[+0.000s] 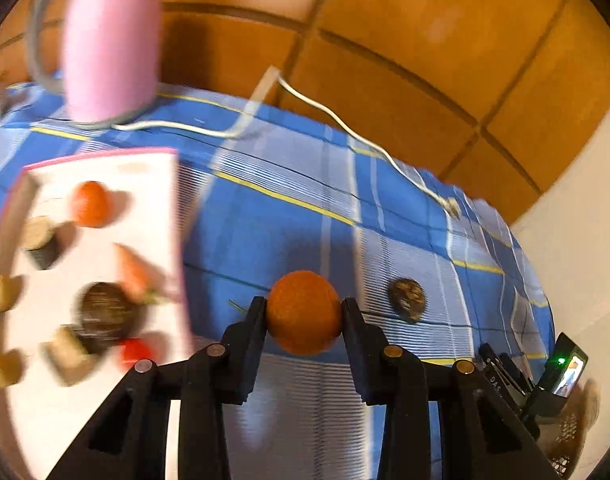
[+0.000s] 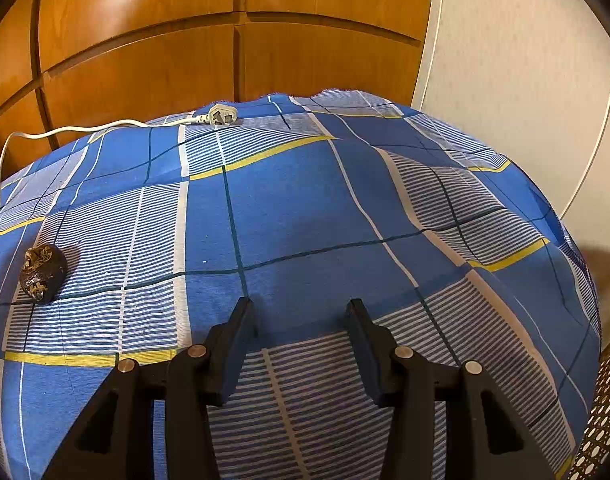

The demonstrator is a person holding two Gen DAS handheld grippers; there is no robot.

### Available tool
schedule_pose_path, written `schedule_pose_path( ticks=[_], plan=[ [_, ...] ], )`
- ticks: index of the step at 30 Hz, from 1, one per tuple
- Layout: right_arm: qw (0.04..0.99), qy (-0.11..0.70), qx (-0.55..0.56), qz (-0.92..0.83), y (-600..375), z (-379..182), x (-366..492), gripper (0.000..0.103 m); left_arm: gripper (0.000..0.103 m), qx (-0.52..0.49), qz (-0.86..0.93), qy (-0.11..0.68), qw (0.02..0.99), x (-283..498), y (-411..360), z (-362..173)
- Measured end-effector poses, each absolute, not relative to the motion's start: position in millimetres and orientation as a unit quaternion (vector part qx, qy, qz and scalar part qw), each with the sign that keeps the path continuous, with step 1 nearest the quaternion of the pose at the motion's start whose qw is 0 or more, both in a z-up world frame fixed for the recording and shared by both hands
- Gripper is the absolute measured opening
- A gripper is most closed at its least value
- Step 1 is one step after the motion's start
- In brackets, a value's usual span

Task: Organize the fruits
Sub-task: 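Carry the orange into the tray and open the left tool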

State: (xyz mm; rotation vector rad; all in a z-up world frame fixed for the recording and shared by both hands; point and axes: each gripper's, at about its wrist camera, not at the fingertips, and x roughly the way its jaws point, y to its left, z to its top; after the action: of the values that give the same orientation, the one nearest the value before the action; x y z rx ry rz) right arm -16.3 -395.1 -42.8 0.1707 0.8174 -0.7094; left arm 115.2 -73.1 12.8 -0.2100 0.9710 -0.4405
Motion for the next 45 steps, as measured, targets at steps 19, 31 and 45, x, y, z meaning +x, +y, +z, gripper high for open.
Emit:
schedule_pose_path(
  ticks=[19, 31, 45],
  plan=[
    [0.851, 0.393, 0.068, -0.342, -392, -42, -15, 0.048, 0.038, -0.169, -0.041, 0.452, 0.875, 123, 84, -12],
    [0.851, 0.393, 0.066, -0.343, -391, -41, -15, 0.048, 0.050, -0.139, -0.021, 0.446, 0.884, 114, 83, -22],
    [0.851, 0.393, 0.066, -0.343, -391, -42, -14, 0.048, 0.054, -0.124, 0.016, 0.398, 0.909, 79, 89, 12]
  ],
)
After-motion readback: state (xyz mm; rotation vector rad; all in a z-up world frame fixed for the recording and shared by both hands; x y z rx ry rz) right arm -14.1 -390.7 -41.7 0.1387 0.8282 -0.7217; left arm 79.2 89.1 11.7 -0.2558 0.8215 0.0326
